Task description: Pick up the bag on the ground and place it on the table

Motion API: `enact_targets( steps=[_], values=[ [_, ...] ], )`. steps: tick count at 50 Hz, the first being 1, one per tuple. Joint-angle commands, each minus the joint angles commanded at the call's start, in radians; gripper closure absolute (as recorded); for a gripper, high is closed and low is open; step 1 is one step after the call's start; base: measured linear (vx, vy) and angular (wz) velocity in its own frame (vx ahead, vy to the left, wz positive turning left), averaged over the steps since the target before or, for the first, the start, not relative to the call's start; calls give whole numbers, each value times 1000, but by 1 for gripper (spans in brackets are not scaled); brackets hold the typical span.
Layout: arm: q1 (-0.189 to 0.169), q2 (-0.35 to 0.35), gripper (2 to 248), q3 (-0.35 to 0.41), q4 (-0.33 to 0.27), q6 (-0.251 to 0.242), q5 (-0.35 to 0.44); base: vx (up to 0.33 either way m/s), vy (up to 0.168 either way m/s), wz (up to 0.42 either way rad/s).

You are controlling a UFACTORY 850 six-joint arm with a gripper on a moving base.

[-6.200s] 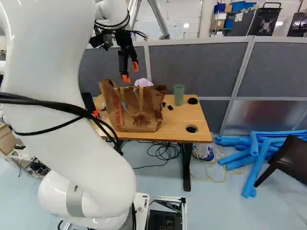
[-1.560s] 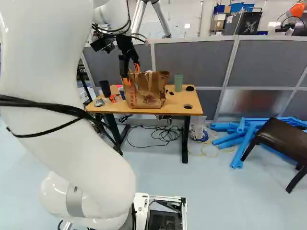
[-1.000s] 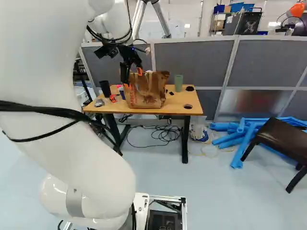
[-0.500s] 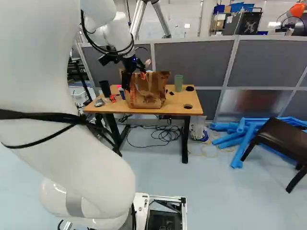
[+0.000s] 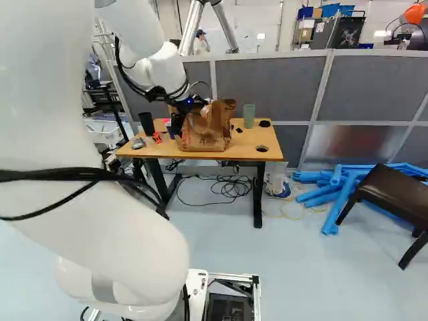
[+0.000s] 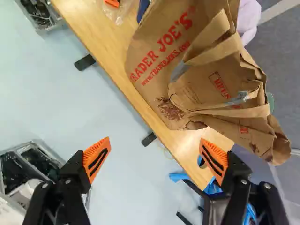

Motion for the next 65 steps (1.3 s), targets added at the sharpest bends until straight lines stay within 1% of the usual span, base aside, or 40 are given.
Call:
enact_targets(
  steps=[22, 36, 50, 65],
  values=[
    [-12, 60, 3, 207, 0, 222, 312, 0, 0, 0],
    [-19, 95, 3, 328, 0, 351, 494, 0, 0, 0],
    [-25, 126, 3, 436, 0, 466, 656, 0, 0, 0],
    [-31, 155, 3, 536, 0, 574, 807, 0, 0, 0]
  ],
)
